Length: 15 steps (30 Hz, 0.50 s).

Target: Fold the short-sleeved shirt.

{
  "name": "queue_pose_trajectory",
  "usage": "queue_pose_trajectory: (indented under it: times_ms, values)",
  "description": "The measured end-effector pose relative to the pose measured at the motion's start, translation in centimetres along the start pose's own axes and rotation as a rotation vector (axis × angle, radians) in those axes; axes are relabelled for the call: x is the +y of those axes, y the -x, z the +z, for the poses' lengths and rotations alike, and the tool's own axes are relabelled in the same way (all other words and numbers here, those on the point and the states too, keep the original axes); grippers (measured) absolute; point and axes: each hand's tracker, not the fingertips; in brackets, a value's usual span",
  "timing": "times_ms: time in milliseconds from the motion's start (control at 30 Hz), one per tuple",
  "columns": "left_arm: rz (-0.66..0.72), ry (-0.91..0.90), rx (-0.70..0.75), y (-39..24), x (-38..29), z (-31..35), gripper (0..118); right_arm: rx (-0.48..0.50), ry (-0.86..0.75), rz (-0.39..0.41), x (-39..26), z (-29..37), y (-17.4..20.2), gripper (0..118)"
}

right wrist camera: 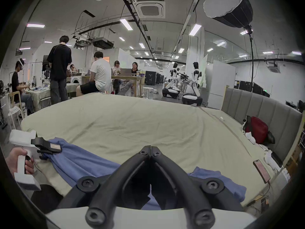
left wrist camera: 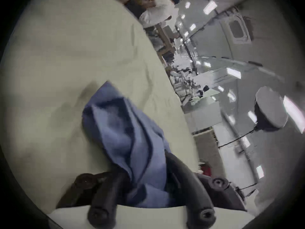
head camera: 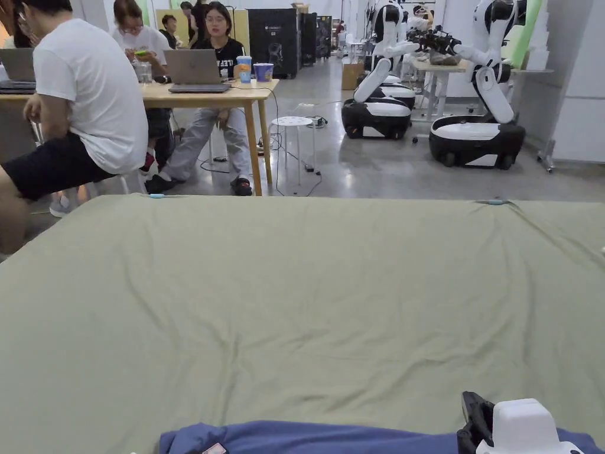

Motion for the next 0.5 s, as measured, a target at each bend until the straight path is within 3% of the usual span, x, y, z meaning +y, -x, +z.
queue_pose_trajectory:
  times_ms: [167,267,400,500]
  values:
    - [-0.377,-0.089,0.200,-3.1,2.6,2.2,6,0.008,0.009,0.001,-0.2,0.0,-0.2,0]
    - [-0.736,-0.107,0.324,-7.5,0.8,2.5,6,0.013,0.012,0.001,-0.6,0.1,-0.5,0]
    - [-1.180,-0.057,0.327,-13.4,-5.3,0.6,6,0.012,0.020,-0.001,-0.7,0.4,-1.4,0]
    - [-1.433,0.015,0.308,-15.9,-11.1,-2.0,6,0.006,0.024,-0.012,-1.0,0.7,-2.3,0]
